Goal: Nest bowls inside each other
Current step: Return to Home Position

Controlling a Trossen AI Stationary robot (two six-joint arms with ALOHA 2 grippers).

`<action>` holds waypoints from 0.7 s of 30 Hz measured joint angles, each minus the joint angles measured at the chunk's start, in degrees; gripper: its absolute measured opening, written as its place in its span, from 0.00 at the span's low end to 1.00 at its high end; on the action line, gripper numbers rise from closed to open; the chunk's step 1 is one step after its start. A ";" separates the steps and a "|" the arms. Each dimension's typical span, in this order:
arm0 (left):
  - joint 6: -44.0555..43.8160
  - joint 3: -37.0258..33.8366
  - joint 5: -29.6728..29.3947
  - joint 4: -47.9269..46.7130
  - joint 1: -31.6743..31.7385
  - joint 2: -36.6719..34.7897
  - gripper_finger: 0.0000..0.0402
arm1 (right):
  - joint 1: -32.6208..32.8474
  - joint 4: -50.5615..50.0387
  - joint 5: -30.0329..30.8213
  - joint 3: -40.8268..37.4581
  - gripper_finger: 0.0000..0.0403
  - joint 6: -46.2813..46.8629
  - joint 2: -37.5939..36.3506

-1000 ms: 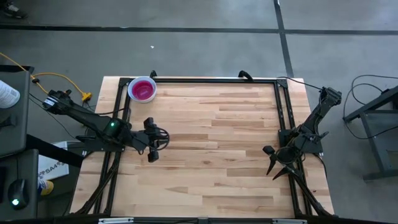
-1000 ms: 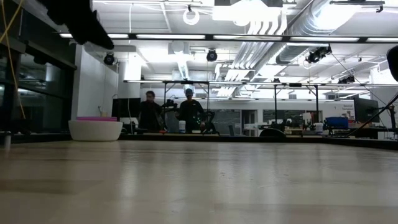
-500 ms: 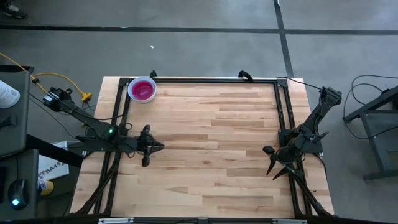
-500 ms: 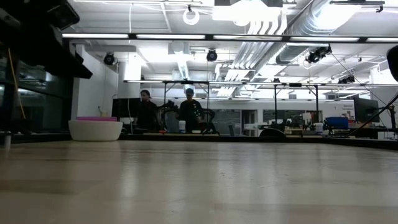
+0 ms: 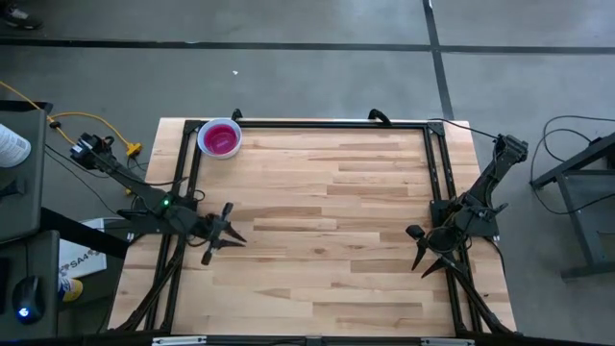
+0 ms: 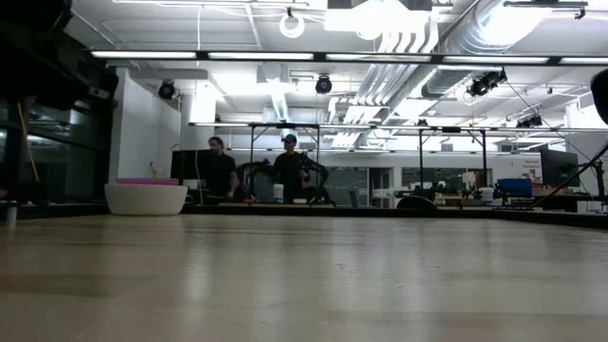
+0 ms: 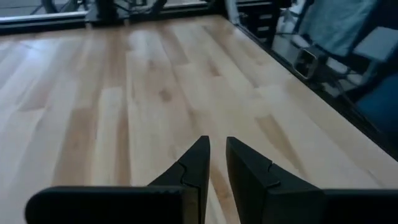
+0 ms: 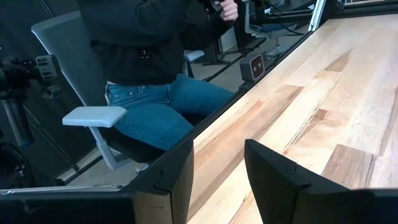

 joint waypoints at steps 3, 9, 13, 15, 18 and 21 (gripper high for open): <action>0.29 -2.04 1.13 0.55 0.01 -1.71 0.13 | 0.00 0.01 0.00 -0.01 0.34 0.00 0.00; -0.14 -5.38 1.17 0.97 0.07 -5.42 0.13 | -0.02 -0.01 0.00 -0.01 0.34 0.00 0.00; -0.13 -7.16 1.17 0.94 0.07 -8.69 0.13 | -0.01 -0.01 0.00 0.01 0.34 0.01 0.00; -0.11 -7.71 1.21 0.70 0.08 -10.33 0.13 | -0.01 -0.01 0.00 0.00 0.34 0.00 0.00; -0.11 -7.99 1.19 -0.72 0.08 -12.63 0.13 | 0.00 -0.01 0.00 0.01 0.34 0.00 0.00; -0.09 -8.06 1.21 -2.94 0.09 -14.80 0.13 | -0.01 0.00 -0.02 0.00 0.34 0.01 0.00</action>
